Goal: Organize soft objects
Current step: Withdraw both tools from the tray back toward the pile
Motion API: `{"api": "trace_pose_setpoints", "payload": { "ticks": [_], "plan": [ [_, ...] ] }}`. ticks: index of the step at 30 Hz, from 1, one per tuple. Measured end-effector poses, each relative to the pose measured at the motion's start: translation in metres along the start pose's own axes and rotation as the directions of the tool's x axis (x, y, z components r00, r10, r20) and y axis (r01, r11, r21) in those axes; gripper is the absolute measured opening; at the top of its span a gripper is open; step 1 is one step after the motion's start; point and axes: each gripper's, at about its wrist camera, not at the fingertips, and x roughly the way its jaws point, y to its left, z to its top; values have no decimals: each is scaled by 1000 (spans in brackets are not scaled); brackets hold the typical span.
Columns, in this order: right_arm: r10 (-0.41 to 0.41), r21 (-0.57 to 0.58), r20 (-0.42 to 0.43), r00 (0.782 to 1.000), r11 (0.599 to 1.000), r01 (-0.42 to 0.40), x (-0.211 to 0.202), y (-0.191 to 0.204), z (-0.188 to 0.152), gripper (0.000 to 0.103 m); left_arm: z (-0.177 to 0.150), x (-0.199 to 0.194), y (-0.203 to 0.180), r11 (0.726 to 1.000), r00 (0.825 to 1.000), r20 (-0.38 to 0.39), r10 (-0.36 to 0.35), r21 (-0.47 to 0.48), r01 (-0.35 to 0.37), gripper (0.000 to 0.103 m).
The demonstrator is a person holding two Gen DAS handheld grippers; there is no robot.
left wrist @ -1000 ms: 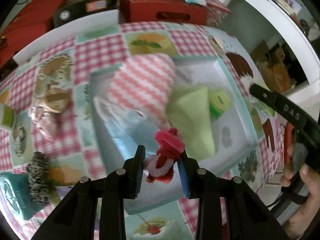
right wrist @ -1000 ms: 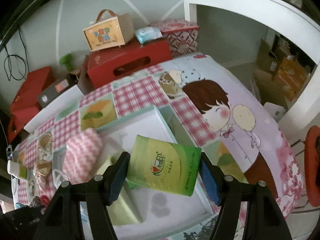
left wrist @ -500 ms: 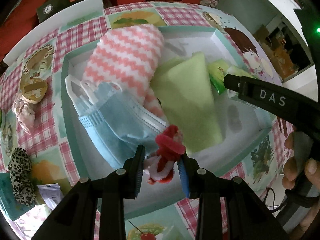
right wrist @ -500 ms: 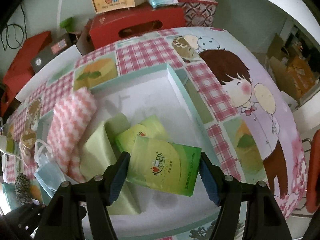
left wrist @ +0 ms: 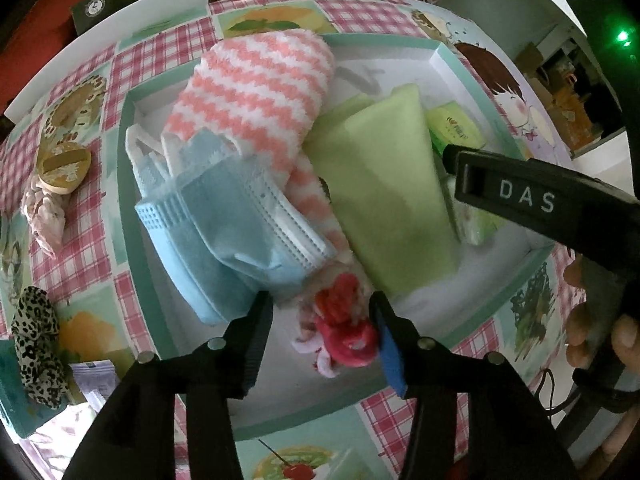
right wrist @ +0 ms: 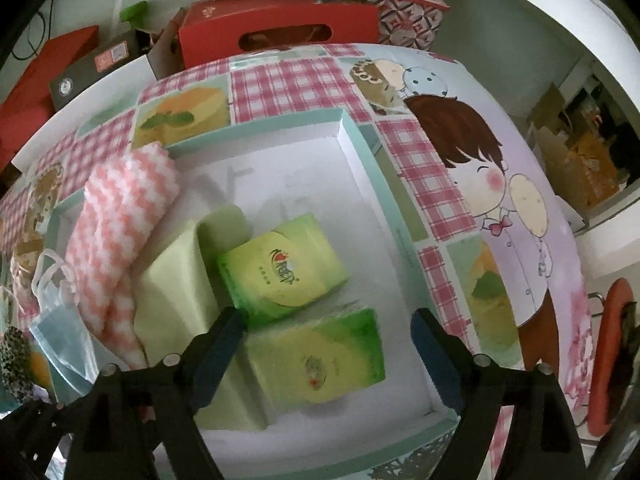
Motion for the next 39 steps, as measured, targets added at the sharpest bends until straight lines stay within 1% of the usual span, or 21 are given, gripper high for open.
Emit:
{"api": "trace_pose_setpoints", "payload": {
  "ticks": [6,8,12,14,19,24,28,31,36,37,38,39],
  "plan": [
    [-10,25,26,1000,1000,10,-8,-4,4,90,3,-10,6,1000,1000,1,-5,-10,5,61],
    [-12,37,39,999,999,10,-12,-5,6,94,1,-17,9,1000,1000,15,-16,-12,16,70],
    [-11,36,60,998,999,8,-18,-3,7,95,1,-31,12,1000,998,49,-24,-14,25,73],
    [-8,37,70,998,999,5,-22,-1,6,95,1,-39,14,999,997,68,-29,-17,30,79],
    [-5,48,87,996,999,0,-26,-2,9,95,2,-55,28,998,995,98,-29,-47,33,79],
    [-7,48,85,996,999,3,-24,0,9,95,11,-64,55,991,989,143,29,-132,-10,80],
    [-2,41,91,996,999,-2,-26,4,10,95,15,-66,82,976,984,162,80,-215,-44,81],
    [4,34,97,995,999,-7,-27,8,11,95,16,-68,99,963,981,166,96,-265,-50,81],
    [20,17,109,994,1000,-22,-31,19,12,95,14,-72,116,949,978,172,116,-310,-58,81],
    [28,14,114,993,999,-29,-32,21,12,95,15,-70,119,946,977,174,120,-319,-60,85],
    [44,13,127,991,999,-46,-36,24,12,95,14,-71,123,943,976,178,126,-327,-62,93],
    [66,16,139,988,998,-68,-38,27,13,99,15,-70,126,941,975,180,132,-333,-66,97]
  ]
}}
